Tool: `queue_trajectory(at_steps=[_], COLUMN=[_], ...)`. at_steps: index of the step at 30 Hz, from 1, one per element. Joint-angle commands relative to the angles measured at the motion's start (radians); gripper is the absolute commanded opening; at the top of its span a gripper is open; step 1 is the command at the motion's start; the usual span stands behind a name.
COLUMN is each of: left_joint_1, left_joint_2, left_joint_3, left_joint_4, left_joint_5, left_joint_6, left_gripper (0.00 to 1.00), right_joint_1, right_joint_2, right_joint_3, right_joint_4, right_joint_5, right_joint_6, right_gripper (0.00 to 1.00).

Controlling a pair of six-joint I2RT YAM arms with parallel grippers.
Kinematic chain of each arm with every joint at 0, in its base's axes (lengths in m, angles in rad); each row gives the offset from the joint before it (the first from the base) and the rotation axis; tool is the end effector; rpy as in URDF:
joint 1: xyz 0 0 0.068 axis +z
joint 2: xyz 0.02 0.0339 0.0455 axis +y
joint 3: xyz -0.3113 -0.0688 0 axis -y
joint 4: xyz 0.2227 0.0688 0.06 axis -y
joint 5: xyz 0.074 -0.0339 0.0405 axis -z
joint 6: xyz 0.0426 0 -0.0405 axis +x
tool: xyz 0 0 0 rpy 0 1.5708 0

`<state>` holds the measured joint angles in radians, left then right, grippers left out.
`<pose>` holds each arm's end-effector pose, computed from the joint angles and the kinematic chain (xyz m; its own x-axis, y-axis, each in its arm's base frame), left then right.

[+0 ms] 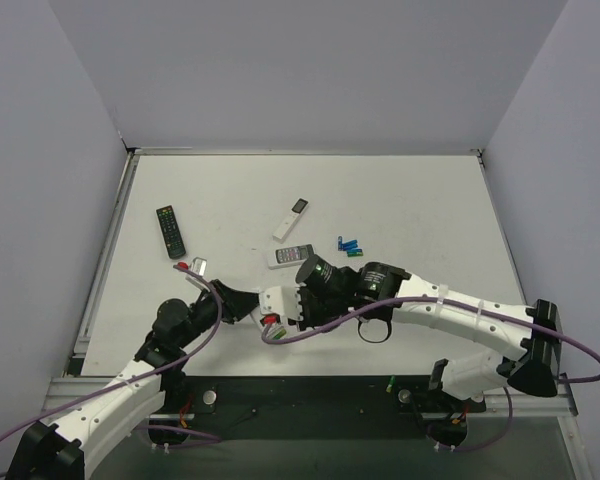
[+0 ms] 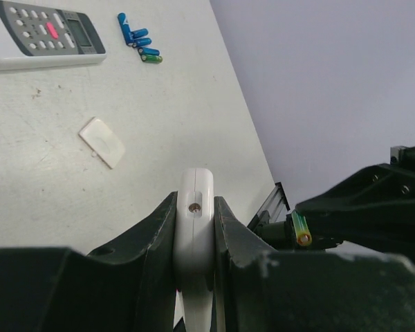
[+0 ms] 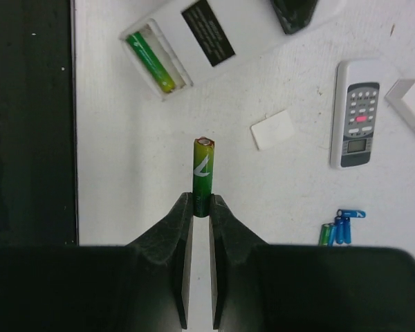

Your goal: Load the batteries into the remote control

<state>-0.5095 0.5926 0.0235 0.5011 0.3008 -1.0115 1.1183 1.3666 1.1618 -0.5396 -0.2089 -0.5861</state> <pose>0.0778 -0.0579 0.2101 -0.6451 -0.5670 -0.5123 0.3338 0.3940 -0.8564 0.1111 0.2487 0.3534 0.2767 -0.6683 -0.6905 -0.9524 -0.0950 -0.2898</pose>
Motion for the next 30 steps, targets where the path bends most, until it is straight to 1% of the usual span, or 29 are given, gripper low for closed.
queue_trajectory(at_steps=[1,2,5,7,10,19,30], left_joint_1=[-0.001,-0.003,-0.003,-0.003,-0.004,-0.004,-0.007], left_joint_2=[-0.002,-0.004,-0.004,-0.004,-0.002,0.003,0.007], left_joint_3=[-0.019,-0.013,-0.004,0.007,0.016,0.029,0.036], left_joint_4=[0.131,0.132,0.134,0.126,0.117,0.116,0.136], left_joint_5=[0.041,0.044,0.046,0.049,0.055,0.063,0.067], left_joint_6=[-0.059,-0.064,-0.082,-0.090,-0.094,-0.105,-0.118], left_gripper=[0.00,0.00,0.00,0.00,0.00,0.00,0.00], right_joint_1=[0.118,0.136,0.181,0.195,0.210,0.245,0.268], right_joint_2=[0.005,0.014,0.063,0.098,0.143,0.215,0.293], right_joint_3=[0.079,0.114,0.148,0.170,0.197,0.259,0.295], right_joint_4=[-0.167,-0.183,-0.223,-0.235,-0.249,-0.269,-0.280], right_joint_5=[0.114,0.144,0.192,0.236,0.262,0.255,0.241], right_joint_6=[-0.050,-0.061,-0.081,-0.090,-0.103,-0.130,-0.147], right_gripper=[0.00,0.00,0.00,0.00,0.00,0.00,0.00])
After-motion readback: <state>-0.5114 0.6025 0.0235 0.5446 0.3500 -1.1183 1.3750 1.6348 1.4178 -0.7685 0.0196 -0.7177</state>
